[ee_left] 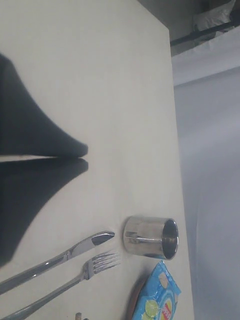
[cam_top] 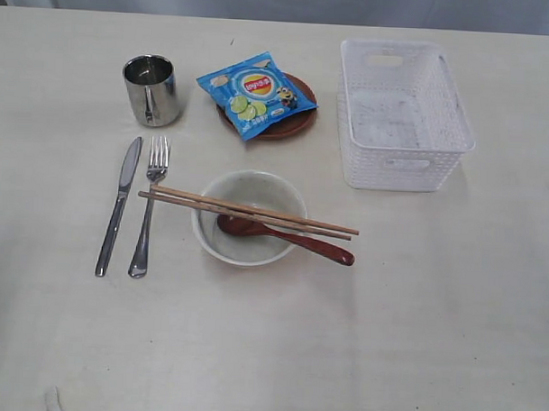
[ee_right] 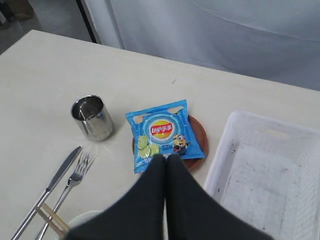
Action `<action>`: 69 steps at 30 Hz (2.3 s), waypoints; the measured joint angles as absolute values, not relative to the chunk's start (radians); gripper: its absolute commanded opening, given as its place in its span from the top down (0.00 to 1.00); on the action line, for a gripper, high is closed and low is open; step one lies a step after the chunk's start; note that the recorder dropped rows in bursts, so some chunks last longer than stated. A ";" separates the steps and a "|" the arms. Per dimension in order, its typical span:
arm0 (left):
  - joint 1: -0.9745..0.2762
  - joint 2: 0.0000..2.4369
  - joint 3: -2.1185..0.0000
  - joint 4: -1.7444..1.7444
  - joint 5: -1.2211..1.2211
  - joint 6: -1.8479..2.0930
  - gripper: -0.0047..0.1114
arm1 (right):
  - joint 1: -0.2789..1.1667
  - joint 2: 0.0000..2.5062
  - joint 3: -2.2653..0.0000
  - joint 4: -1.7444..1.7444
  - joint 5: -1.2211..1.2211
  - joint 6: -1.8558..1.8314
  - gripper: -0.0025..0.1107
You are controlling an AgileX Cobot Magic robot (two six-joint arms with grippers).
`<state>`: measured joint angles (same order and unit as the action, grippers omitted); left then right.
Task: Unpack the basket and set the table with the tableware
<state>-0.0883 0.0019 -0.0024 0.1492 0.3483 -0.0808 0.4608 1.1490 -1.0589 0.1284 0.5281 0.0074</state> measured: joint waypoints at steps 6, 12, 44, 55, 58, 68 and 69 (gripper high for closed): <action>-0.088 0.002 -0.002 0.149 0.348 -0.081 0.96 | 0.461 1.019 -1.055 0.130 0.535 0.007 0.98; -0.088 0.002 -0.002 0.149 0.348 -0.081 0.96 | 0.461 0.945 -1.055 0.130 0.535 0.007 0.98; -0.088 0.002 -0.002 0.149 0.348 -0.081 0.96 | 0.064 0.066 -0.059 0.275 0.039 -0.160 0.98; -0.088 0.002 -0.002 0.149 0.348 -0.081 0.96 | 0.064 0.041 -0.055 0.207 0.045 -0.110 0.98; -0.088 0.002 -0.002 0.149 0.348 -0.081 0.96 | 0.064 0.041 -0.053 0.081 0.074 0.015 0.98; -0.088 0.002 -0.002 0.149 0.348 -0.081 0.96 | 0.064 0.007 -0.003 0.019 0.097 0.097 0.98; -0.088 0.002 -0.002 0.149 0.348 -0.081 0.96 | 0.064 0.007 -0.003 0.019 0.110 0.089 0.98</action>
